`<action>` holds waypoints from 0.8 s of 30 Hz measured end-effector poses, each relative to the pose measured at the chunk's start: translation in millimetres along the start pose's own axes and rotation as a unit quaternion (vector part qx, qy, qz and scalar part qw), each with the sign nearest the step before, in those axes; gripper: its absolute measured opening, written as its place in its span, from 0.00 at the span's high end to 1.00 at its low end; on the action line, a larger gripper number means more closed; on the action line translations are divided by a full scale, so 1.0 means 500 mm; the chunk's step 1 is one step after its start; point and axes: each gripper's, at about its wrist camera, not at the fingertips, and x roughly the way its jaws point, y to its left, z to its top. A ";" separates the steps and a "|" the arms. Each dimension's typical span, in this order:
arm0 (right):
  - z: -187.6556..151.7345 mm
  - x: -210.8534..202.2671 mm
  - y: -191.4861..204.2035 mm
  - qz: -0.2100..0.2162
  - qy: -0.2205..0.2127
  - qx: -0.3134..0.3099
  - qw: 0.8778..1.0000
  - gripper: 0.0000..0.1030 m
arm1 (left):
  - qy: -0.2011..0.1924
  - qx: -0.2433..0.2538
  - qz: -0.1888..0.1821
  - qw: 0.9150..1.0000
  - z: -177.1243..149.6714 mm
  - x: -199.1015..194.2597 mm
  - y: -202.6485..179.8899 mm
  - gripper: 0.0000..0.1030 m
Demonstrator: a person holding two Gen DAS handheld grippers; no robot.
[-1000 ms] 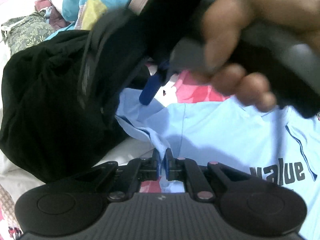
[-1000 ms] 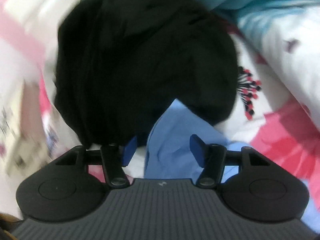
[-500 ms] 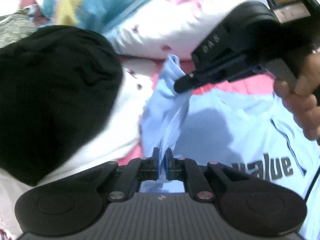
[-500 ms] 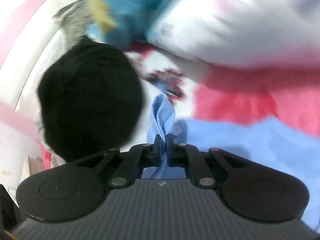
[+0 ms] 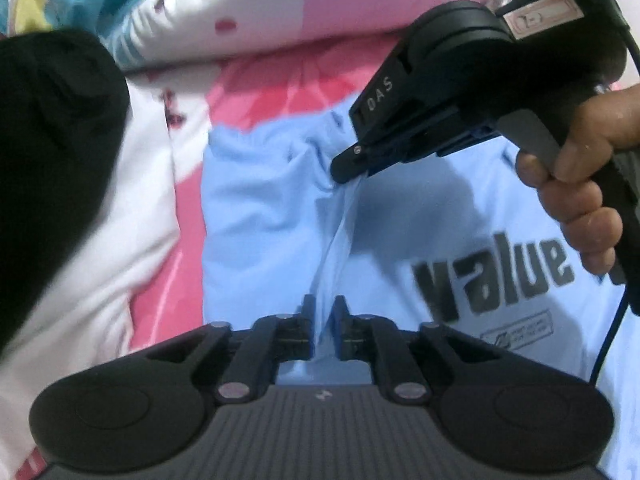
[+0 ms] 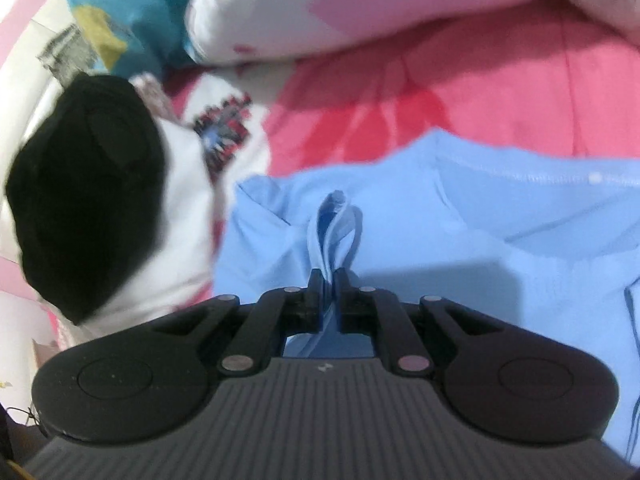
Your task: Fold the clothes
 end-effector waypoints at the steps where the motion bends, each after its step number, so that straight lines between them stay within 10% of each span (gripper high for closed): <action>1: -0.003 0.012 -0.008 -0.004 0.007 0.002 1.000 0.94 | 0.012 -0.002 -0.002 1.000 -0.003 0.006 0.004 0.75; 14: 0.007 -0.088 -0.032 -0.073 0.007 -0.036 0.997 0.74 | 0.018 -0.155 -0.032 0.987 -0.035 -0.070 0.169 0.60; 24: 0.106 0.041 0.134 0.038 0.009 -0.193 0.980 0.67 | 0.034 -0.142 0.005 0.989 -0.025 0.001 0.180 0.69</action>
